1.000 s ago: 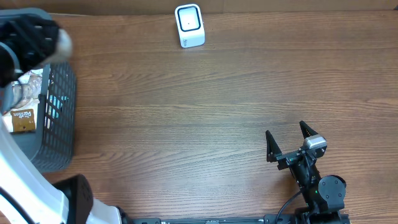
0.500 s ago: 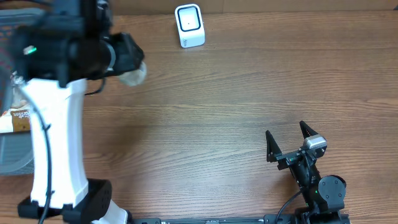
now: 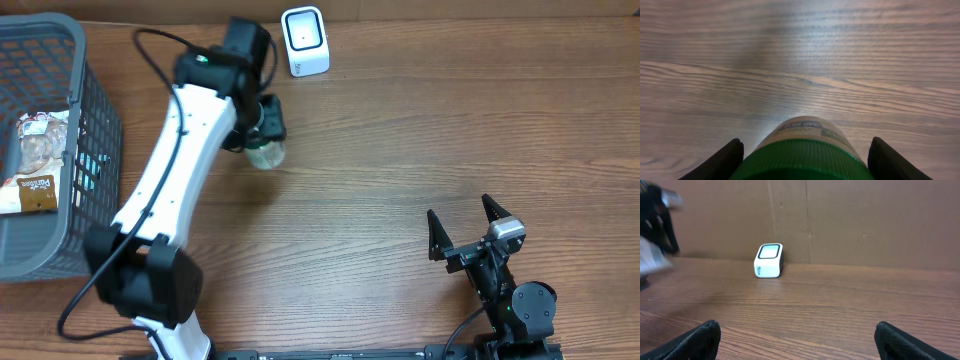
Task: Scan the item barcode
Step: 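Lift the jar out and carry it toward the white scanner, then hold the jar in front of the scanner, then set it down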
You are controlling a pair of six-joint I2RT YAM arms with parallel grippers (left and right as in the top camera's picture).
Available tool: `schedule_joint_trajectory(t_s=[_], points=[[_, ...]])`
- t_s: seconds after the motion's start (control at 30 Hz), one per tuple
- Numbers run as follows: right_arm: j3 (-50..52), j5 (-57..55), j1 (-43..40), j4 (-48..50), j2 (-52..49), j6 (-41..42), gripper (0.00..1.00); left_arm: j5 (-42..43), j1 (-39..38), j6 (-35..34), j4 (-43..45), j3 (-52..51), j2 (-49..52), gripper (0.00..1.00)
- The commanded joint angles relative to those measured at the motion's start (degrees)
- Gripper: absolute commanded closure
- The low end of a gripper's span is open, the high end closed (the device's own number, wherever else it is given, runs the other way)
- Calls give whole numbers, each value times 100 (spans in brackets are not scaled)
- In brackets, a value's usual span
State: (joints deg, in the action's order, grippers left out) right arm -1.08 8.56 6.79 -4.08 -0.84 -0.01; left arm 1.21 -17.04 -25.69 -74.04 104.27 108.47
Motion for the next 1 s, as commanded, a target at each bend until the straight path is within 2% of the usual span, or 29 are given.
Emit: schedule_joint_trajectory(t_s=[0.0, 0.57, 0.83, 0.97], points=[[63, -9, -22, 20, 68, -9, 0, -55, -120, -186, 306, -420, 271, 78], [63, -9, -22, 20, 68, -9, 0, -59, -175, -275, 968, -640, 1853, 78], [63, -9, -22, 20, 68, -9, 0, -57, -175, -284, 997, -629, 1930, 74], [63, -9, -22, 20, 68, -9, 0, -105, -175, -280, 903, -573, 1926, 68]])
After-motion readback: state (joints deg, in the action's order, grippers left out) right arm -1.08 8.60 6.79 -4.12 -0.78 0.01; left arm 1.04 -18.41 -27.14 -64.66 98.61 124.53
